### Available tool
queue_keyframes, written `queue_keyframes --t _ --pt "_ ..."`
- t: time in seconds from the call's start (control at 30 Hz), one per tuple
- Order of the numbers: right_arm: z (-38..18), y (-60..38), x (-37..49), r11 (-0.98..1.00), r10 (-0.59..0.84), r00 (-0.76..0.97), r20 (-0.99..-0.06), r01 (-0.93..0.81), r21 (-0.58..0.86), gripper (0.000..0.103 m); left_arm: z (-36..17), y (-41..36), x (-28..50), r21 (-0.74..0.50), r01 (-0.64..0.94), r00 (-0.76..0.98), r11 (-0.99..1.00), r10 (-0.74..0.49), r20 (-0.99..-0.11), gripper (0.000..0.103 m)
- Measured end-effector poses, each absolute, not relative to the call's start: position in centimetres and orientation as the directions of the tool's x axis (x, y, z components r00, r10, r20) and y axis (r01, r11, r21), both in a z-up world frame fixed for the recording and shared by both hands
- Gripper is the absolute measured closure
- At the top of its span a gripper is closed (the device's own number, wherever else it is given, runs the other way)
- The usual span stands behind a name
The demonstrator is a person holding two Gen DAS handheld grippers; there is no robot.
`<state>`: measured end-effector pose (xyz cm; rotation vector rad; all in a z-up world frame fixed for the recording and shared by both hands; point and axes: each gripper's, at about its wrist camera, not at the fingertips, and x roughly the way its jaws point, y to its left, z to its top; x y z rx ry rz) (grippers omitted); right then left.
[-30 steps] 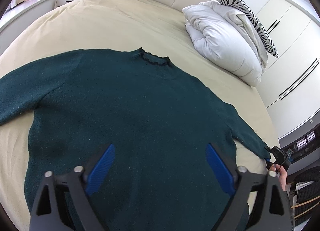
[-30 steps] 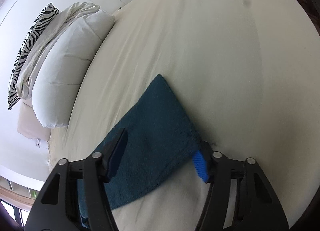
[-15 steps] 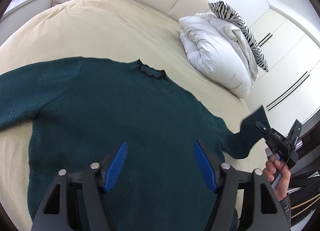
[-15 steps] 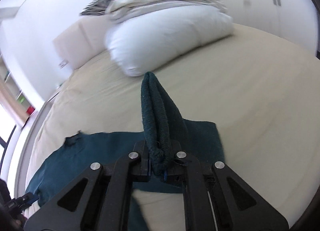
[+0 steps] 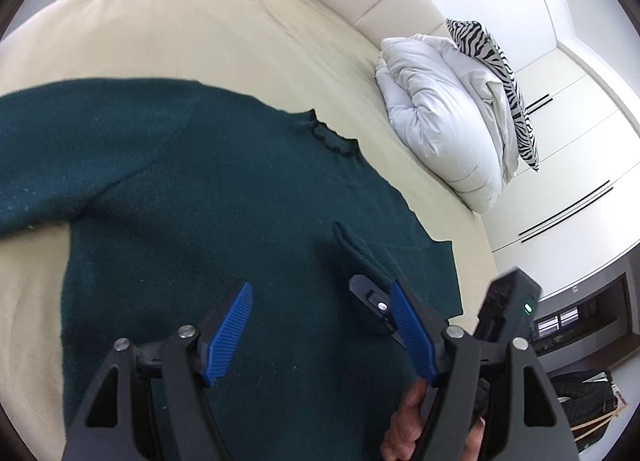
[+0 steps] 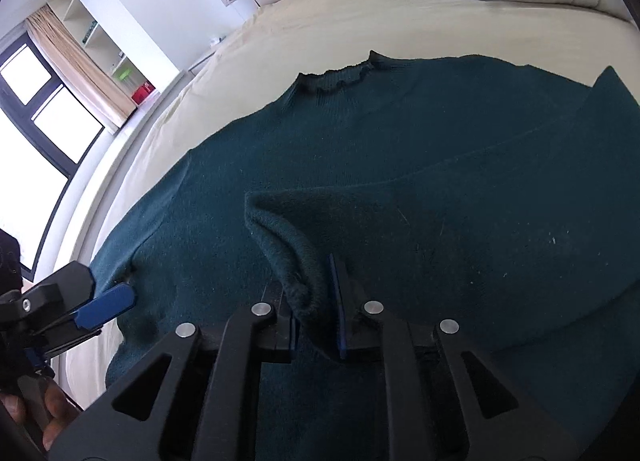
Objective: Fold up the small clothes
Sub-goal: 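Fold the sleeve across the sweater body with the right gripper while the left gripper pinches the body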
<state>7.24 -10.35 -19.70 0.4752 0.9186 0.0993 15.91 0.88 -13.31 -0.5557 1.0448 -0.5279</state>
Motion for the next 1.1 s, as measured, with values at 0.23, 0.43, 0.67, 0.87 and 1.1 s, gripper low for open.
queue_keyframes --t 0.23,0.43,0.67,0.87,1.1 --pt "-18.9 -12.0 0.1 0.846 0.336 0.654 -0.678 0.108 0.523 0.051 -15.7 -3.5 18.5 -0.686 0.153 0.302 0.712 -0.694 -0.653 0.024" --pt "-19.4 -16.6 -3.3 0.797 0.316 0.665 -0.676 0.201 0.570 0.051 -17.9 -7.5 20.3 -0.650 0.153 0.219 0.745 -0.667 -0.713 0.058" --pt "-20.9 -23.1 -6.0 0.665 0.292 0.718 -0.632 0.322 0.674 0.051 -17.0 -8.0 21.0 -0.605 0.187 0.246 0.774 -0.633 -0.734 0.094" --pt "-22.5 -26.9 -6.2 0.546 0.320 0.737 -0.595 0.371 0.752 0.051 -13.8 -4.2 22.6 -0.567 0.186 0.370 0.803 -0.592 -0.716 0.095" --pt "-24.3 -28.7 -5.5 0.418 0.374 0.758 -0.534 0.376 0.827 0.051 -14.4 -1.4 24.0 -0.547 0.138 0.412 0.826 -0.550 -0.726 0.095"
